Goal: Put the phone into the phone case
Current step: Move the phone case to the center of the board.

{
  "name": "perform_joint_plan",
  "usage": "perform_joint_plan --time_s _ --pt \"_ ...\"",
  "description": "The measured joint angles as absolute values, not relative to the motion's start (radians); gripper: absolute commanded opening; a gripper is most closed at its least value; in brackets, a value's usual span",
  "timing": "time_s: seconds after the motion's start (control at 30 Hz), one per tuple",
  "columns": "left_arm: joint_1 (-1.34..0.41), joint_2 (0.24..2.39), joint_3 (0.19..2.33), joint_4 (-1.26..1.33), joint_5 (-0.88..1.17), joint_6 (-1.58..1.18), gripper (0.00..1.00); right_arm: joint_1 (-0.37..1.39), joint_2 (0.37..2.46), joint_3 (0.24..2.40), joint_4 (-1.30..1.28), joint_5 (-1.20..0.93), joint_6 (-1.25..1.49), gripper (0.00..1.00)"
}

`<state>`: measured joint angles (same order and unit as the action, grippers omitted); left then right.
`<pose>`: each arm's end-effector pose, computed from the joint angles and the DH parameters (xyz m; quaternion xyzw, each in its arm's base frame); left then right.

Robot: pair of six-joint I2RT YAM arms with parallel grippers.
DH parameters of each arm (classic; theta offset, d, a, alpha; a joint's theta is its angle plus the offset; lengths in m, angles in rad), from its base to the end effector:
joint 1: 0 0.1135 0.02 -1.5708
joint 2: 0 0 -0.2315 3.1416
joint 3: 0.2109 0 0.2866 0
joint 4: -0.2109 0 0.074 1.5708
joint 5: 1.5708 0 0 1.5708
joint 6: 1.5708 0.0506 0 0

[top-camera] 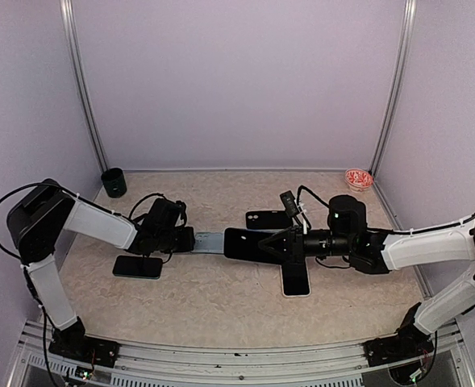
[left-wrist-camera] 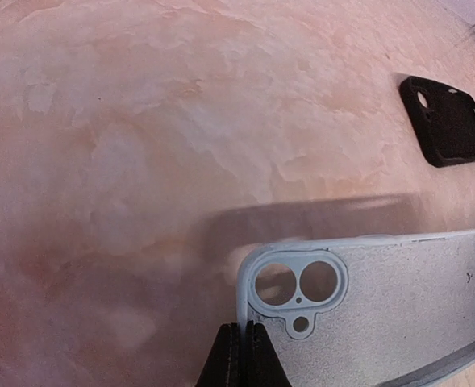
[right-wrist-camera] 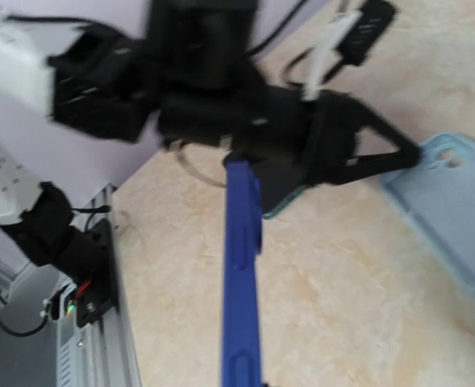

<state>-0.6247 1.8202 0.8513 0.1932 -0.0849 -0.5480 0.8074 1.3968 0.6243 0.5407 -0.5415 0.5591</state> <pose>0.3060 -0.2153 0.0537 0.0189 0.9211 -0.1814 0.3438 0.2140 0.2613 0.1619 -0.2583 0.7292 0.5402 0.3314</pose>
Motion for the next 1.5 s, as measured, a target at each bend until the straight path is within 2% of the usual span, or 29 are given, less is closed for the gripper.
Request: perform_joint_plan --time_s 0.33,0.67,0.87,1.17,1.3,1.4,1.5 --pt "-0.748 1.728 0.767 0.194 -0.113 -0.62 0.01 0.802 1.397 0.675 0.427 -0.453 0.594 0.0" --pt "-0.837 1.725 0.76 0.208 -0.125 -0.663 0.01 0.801 1.43 0.693 0.399 -0.442 0.648 0.0" --pt "-0.871 1.728 0.76 0.218 -0.137 -0.681 0.07 0.799 1.469 0.712 0.385 -0.43 0.688 0.0" --pt "-0.903 1.777 0.776 0.228 -0.142 -0.695 0.08 0.795 1.488 0.712 0.363 -0.42 0.736 0.0" --pt "-0.905 1.778 0.776 0.228 -0.147 -0.702 0.2 0.795 1.487 0.712 0.352 -0.411 0.747 0.0" --pt "-0.905 1.777 0.775 0.228 -0.16 -0.706 0.36 0.795 1.488 0.712 0.351 -0.411 0.773 0.0" --pt "-0.904 1.765 0.773 0.231 -0.167 -0.708 0.47 0.795 1.502 0.712 0.376 -0.424 0.814 0.0"
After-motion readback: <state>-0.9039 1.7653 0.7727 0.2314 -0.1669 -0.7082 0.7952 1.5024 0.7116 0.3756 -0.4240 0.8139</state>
